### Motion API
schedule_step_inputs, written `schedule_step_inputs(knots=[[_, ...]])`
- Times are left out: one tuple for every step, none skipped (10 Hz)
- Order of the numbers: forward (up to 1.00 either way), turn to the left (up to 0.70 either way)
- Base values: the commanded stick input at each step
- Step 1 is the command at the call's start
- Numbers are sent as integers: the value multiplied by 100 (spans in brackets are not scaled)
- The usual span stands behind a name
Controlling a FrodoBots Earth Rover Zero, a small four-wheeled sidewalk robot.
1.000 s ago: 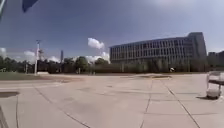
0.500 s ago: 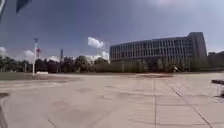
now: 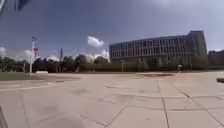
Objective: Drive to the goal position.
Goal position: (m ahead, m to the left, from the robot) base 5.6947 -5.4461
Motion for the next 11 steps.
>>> schedule_step_inputs(knots=[[70, -30], [70, -30], [70, -30], [70, -30], [70, -30], [70, -30], [70, -30], [70, -30], [70, -30], [70, -30], [70, -30]])
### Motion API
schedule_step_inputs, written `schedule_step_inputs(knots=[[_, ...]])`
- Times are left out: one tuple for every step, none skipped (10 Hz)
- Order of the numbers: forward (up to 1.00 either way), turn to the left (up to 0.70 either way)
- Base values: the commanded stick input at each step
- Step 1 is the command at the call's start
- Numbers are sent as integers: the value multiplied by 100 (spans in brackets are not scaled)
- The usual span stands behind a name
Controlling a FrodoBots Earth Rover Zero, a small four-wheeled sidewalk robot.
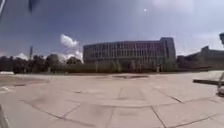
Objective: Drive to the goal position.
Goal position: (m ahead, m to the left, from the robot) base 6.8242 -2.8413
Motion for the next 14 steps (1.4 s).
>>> schedule_step_inputs(knots=[[70, -23], [70, 0], [70, 4], [70, 5], [70, 5], [70, 5], [70, 5], [70, 5], [70, 5], [70, 1], [70, -13], [70, -17], [70, -17], [70, -20]])
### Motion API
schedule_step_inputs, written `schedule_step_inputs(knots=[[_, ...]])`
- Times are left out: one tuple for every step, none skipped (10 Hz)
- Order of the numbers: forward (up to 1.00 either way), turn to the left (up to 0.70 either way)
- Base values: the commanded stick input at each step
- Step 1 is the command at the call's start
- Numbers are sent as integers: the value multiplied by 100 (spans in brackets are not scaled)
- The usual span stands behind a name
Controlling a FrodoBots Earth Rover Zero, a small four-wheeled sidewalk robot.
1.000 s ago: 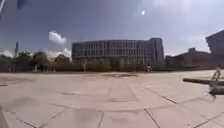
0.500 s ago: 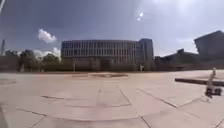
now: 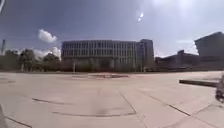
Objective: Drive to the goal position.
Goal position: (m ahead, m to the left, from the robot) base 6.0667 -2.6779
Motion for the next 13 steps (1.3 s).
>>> schedule_step_inputs(knots=[[70, 5], [70, 5], [70, 5], [70, 5], [70, 5], [70, 5], [70, 5], [70, 5], [70, 5], [70, 5], [70, 5], [70, 5], [70, 5]])
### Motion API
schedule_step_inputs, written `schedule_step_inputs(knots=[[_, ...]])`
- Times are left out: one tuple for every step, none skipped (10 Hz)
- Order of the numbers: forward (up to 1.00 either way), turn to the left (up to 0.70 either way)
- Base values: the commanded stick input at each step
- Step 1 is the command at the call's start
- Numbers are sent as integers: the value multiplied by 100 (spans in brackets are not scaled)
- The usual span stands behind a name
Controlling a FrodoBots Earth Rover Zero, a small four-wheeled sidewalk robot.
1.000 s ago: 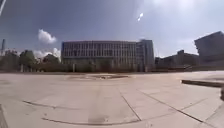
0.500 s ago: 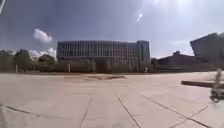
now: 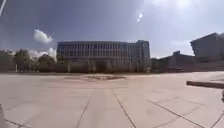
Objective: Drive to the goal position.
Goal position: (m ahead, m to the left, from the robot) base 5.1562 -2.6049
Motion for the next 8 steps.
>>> schedule_step_inputs(knots=[[70, 5], [70, 5], [70, 5], [70, 5], [70, 2], [70, -6], [70, -30], [70, -30]])
